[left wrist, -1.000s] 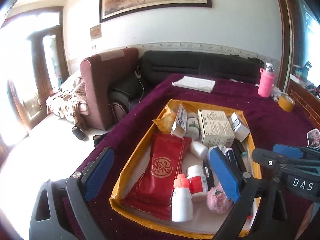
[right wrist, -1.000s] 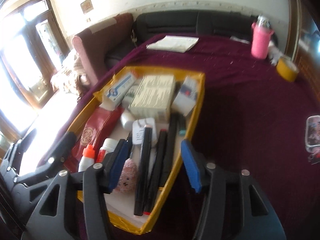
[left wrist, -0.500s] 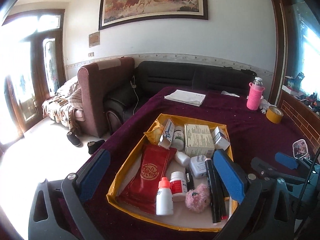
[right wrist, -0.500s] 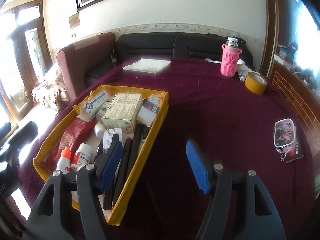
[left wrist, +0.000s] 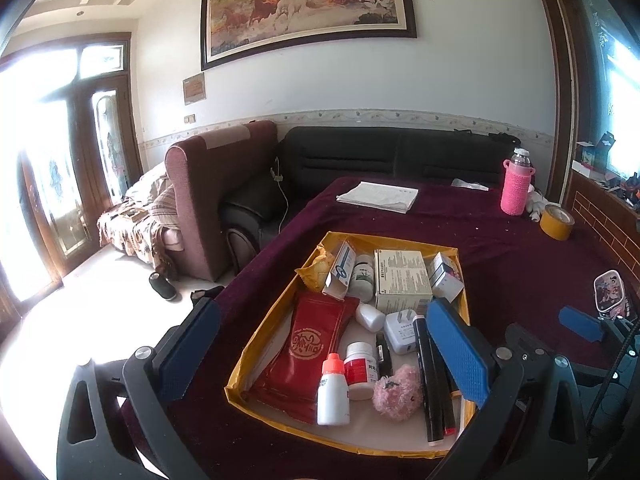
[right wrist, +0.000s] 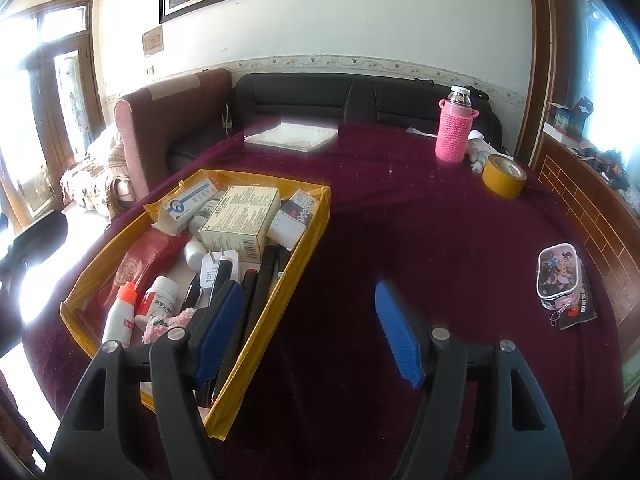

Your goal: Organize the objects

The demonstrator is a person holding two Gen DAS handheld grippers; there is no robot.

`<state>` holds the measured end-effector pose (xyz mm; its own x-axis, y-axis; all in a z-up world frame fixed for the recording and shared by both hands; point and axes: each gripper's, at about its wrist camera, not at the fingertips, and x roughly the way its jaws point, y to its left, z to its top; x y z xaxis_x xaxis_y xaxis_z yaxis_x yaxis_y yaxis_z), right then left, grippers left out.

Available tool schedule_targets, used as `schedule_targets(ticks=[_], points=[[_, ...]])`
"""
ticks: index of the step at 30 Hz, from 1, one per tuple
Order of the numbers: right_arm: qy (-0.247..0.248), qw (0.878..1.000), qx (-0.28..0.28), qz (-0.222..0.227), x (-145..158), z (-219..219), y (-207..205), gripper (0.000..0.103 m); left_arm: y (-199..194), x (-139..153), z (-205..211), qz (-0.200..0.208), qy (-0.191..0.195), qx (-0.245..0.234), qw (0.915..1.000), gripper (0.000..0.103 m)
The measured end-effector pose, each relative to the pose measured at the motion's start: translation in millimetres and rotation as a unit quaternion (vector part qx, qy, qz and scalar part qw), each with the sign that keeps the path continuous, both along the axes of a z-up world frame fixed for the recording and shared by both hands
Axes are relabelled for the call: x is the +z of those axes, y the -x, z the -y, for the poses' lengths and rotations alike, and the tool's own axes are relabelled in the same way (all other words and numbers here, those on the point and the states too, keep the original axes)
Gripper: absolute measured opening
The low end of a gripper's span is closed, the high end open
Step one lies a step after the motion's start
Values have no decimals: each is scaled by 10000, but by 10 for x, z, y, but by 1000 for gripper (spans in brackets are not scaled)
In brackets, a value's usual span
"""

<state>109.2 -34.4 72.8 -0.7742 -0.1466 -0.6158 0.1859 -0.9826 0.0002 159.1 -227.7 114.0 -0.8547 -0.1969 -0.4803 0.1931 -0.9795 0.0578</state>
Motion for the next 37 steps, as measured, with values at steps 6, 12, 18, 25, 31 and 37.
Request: schedule_targets(ticks=[6,12,18,25,31,37], points=[[30,10000,-24,42,-33,-40,20,72,48,-42,-17,138,-51,-18,9999,102],[-76,9999,-71,3,-63,-32,46,72,75,-76,16,214,-142,54,9997,102],[-24,9999,-86,81,-124,-28,76,72,116,-165,62,335,-287,31,9990,102],[-241,9996,-102,-74,-155,28,48,72,204,-229,135,501,-703,-224,9960,101],[-374,9987,-193,-280,-153,45,32,72,180,-257,212,526,-994,-242,9934,102],[-500,9983,-150,-277,-201,119,22,72,112,-216,217,344,-693,226,9967,102]])
